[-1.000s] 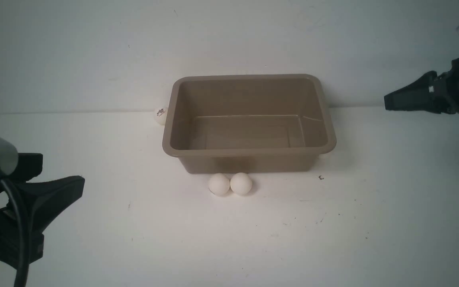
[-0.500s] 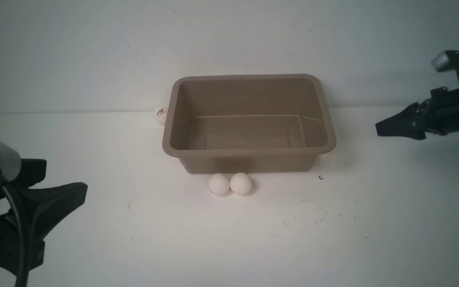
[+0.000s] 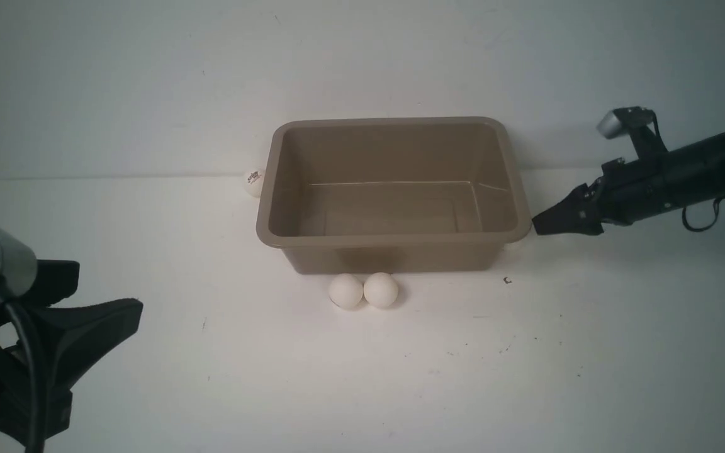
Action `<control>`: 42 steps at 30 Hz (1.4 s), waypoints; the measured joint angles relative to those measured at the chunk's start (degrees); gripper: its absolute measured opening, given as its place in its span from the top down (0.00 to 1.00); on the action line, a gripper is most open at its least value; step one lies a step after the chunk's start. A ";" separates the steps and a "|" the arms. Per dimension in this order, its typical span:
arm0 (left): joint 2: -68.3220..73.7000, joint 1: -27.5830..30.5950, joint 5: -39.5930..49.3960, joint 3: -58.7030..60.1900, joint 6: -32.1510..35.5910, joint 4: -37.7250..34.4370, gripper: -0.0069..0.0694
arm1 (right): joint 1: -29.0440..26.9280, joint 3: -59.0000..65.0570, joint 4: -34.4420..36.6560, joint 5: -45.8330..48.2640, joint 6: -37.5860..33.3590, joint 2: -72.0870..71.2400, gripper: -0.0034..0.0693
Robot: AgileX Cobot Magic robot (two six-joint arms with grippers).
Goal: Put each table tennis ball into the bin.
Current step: Use the right arm to clamp the table tennis ball closest to it
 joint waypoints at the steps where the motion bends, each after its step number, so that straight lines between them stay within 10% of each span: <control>1: 0.00 0.00 0.00 0.00 0.00 -0.09 0.34 | 0.13 -0.75 0.11 0.00 0.45 0.40 0.43; 24: 0.00 0.00 0.01 0.00 0.00 -2.37 0.34 | 0.14 -5.16 -2.15 4.19 1.75 3.18 0.34; 42: 0.00 0.00 -0.09 0.00 1.45 -2.13 0.34 | -8.52 -9.08 -10.87 3.92 10.90 -35.09 0.34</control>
